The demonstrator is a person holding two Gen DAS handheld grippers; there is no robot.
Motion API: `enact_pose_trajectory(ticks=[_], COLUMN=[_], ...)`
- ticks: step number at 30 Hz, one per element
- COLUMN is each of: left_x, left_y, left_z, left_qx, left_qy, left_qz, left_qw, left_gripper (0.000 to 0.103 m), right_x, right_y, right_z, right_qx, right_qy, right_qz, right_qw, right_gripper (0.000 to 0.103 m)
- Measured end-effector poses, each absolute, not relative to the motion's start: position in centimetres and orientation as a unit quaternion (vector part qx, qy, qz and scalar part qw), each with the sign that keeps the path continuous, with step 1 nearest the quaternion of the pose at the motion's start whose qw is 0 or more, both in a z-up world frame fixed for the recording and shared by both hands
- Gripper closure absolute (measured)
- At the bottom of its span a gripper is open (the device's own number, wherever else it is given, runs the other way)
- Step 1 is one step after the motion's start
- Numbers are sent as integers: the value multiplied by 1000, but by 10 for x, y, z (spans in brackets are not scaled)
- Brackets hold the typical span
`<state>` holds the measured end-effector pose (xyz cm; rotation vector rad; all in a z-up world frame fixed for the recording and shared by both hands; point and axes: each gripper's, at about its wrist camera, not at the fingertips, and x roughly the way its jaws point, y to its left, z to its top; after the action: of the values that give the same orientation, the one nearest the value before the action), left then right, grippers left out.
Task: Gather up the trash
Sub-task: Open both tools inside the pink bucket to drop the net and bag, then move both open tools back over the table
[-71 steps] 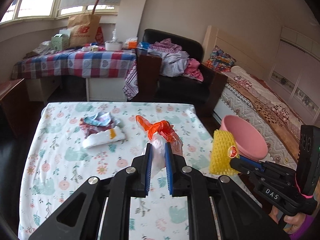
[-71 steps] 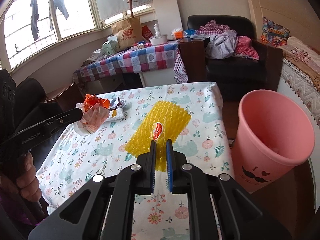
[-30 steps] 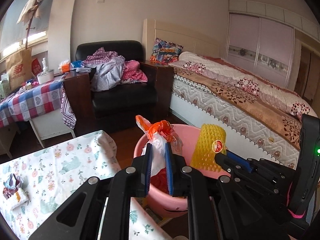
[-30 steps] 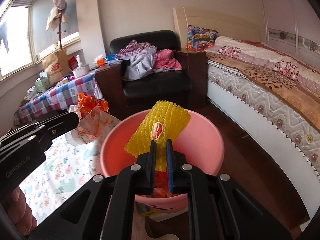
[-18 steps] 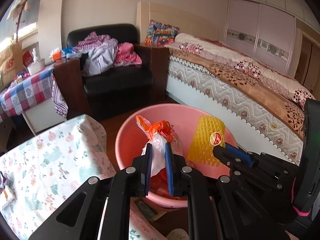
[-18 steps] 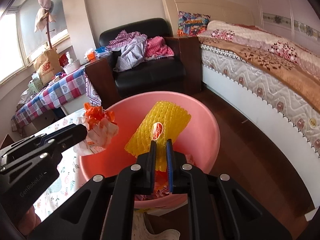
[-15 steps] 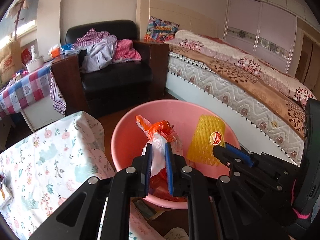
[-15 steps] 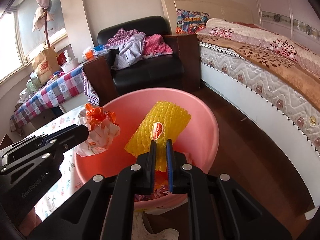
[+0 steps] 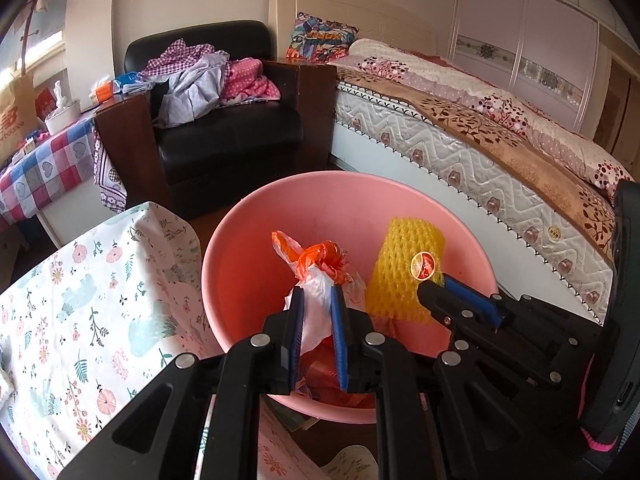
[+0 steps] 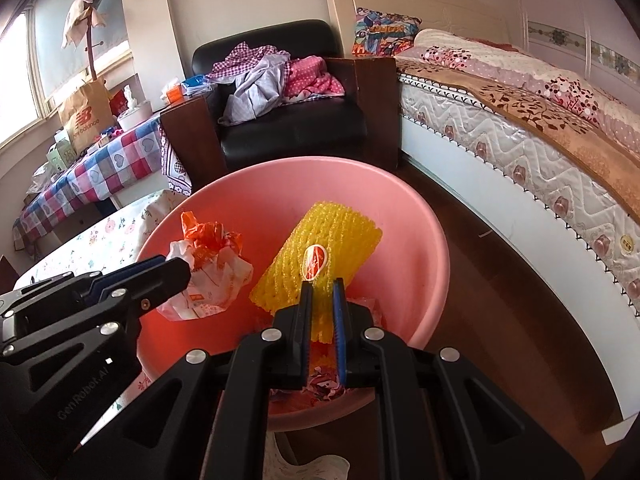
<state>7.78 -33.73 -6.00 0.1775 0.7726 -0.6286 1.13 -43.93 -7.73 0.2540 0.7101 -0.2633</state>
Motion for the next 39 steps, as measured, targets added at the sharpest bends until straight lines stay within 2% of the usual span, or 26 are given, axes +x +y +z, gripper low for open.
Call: enact_pose_trajectory(ticks=[4, 8, 11, 20, 27, 28, 31, 39], left_x=[79, 81, 81, 72, 58, 55, 47, 25], left_y=[-335, -332, -328, -311, -281, -274, -256, -198], left_z=[-60, -57, -53, -29, -10, -8, -3, 1], left_qx=[81, 75, 66, 39, 21, 19, 19, 21], left_qy=[372, 373, 372, 357, 346, 345, 341, 330], left_qz=[-301, -299, -304, -317, -323, -324, -323, -303], left_qw=[874, 875, 875, 878, 881, 880, 883, 894], left_gripper=[84, 74, 68, 67, 60, 59, 58, 57], right_x=[14, 13, 12, 3, -10, -11, -17, -22], right_y=[-438, -441, -444, -433, -410, -407, -392, -342], right_z=[-77, -74, -73, -61, -44, -43, -39, -35], right_qx=[121, 129, 133, 127, 130, 130, 133, 120], right_qy=[352, 349, 349, 345, 336, 336, 335, 346], right_qz=[-127, -127, -126, -110, -76, -72, -54, -4], right_qw=[919, 919, 919, 923, 930, 930, 931, 930], right_gripper=[91, 73, 72, 72, 71, 70, 59, 59])
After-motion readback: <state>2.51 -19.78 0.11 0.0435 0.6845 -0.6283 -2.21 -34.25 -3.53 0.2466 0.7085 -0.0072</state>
